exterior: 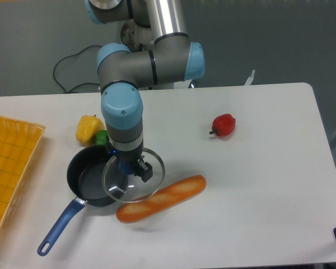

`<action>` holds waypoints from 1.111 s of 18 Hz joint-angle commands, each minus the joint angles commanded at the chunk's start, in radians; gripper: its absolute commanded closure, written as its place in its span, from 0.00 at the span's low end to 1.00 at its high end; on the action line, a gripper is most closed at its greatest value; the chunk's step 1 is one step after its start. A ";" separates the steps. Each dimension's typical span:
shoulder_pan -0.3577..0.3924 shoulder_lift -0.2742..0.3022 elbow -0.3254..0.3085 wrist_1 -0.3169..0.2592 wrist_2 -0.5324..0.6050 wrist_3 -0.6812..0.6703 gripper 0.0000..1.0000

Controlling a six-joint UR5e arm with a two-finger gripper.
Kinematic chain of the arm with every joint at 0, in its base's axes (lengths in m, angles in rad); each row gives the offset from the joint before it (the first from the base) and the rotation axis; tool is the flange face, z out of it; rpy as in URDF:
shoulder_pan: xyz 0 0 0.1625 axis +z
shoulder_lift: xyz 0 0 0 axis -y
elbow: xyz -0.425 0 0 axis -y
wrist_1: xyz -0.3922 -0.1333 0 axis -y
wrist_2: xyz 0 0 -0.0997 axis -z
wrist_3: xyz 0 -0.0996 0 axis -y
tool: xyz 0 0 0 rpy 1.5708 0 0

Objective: Place the lid on the table
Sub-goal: 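Lift the glass lid by its knob up off the frying pan, then carry the held lid away from the pan toward the baguette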

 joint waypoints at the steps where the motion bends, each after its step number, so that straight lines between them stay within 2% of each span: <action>1: 0.002 0.006 -0.005 -0.008 0.002 0.024 0.45; 6: 0.044 0.031 -0.031 -0.038 0.002 0.104 0.45; 13: 0.094 0.028 -0.041 -0.043 0.014 0.195 0.45; 20: 0.141 0.029 -0.081 -0.043 0.028 0.262 0.45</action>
